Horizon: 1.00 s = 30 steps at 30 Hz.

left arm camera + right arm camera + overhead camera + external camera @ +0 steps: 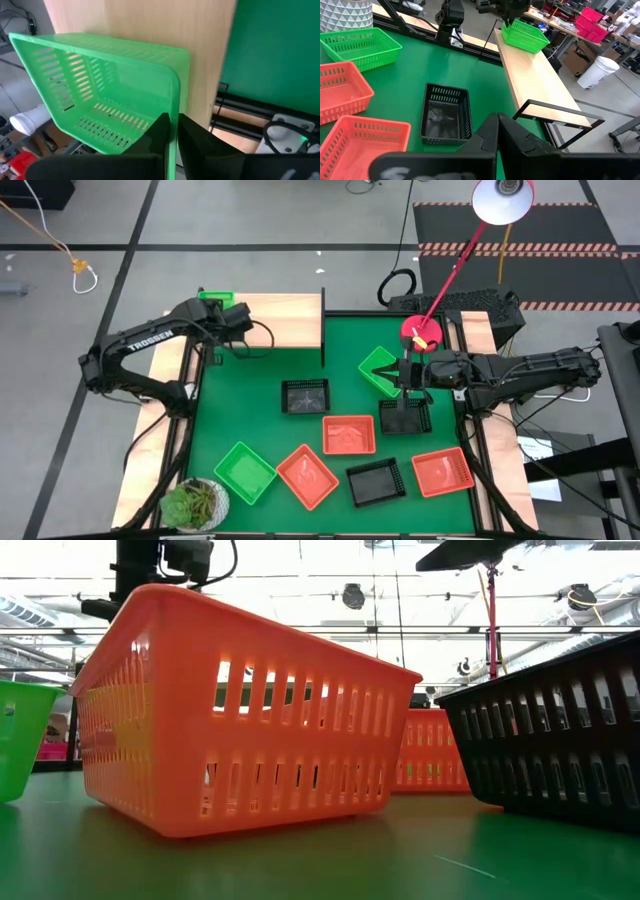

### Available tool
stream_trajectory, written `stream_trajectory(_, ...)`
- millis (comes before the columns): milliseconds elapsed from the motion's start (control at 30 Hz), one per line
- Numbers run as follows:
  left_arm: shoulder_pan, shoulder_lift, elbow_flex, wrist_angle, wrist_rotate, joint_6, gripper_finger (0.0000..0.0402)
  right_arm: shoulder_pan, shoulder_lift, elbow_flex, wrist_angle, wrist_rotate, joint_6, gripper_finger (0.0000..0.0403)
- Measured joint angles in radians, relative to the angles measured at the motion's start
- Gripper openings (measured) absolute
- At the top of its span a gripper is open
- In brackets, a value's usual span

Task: Stack baskets on shelf by color
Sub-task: Put the top left green basket on the shelf, then put the bottom black basket on the shelf

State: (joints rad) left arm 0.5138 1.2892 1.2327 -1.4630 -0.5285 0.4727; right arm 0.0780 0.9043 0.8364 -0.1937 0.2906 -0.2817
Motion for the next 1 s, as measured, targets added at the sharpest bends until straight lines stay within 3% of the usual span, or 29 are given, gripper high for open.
stream_trajectory(467,0.011,0.0,0.0,0.011,-0.002,0.023,0.0045,0.0,0.0,0.0,0.001,-0.002,0.005,0.0)
stream_trajectory(1000,-0.081,-0.046,0.002,0.034,-0.062,-0.016,0.0186,0.002,0.001,0.0,0.002,-0.007,0.086,0.0)
